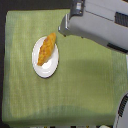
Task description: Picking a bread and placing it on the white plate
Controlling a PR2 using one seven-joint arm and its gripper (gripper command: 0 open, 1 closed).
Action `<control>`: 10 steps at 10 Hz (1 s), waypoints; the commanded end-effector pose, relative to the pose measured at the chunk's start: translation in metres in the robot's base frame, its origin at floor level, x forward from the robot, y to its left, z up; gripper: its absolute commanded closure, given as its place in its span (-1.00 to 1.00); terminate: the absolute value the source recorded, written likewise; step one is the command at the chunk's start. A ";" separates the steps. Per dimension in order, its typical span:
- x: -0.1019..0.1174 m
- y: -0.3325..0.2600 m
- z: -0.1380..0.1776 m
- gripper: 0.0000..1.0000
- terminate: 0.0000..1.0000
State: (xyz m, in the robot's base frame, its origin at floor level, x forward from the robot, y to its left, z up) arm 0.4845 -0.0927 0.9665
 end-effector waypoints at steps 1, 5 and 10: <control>-0.058 -0.110 -0.006 -1.00 -1.00; -0.093 -0.162 -0.023 -1.00 -1.00; -0.085 -0.170 -0.029 -1.00 -1.00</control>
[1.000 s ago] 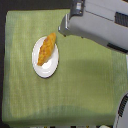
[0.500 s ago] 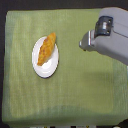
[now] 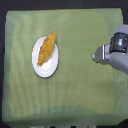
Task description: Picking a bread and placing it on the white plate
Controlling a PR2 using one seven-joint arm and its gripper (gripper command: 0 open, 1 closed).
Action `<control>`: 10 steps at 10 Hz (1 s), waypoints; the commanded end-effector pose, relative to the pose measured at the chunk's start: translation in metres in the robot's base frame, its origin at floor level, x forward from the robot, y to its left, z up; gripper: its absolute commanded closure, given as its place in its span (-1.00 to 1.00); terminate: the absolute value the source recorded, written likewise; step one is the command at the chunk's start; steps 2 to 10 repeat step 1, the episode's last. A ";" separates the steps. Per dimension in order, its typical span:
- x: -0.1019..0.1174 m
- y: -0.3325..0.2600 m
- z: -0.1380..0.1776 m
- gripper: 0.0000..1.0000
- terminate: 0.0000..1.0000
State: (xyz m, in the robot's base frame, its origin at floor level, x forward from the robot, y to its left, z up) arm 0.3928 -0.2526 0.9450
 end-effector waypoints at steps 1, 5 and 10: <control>0.005 -0.010 -0.010 -1.00 1.00; 0.005 -0.010 -0.010 -1.00 1.00; 0.005 -0.010 -0.010 -1.00 1.00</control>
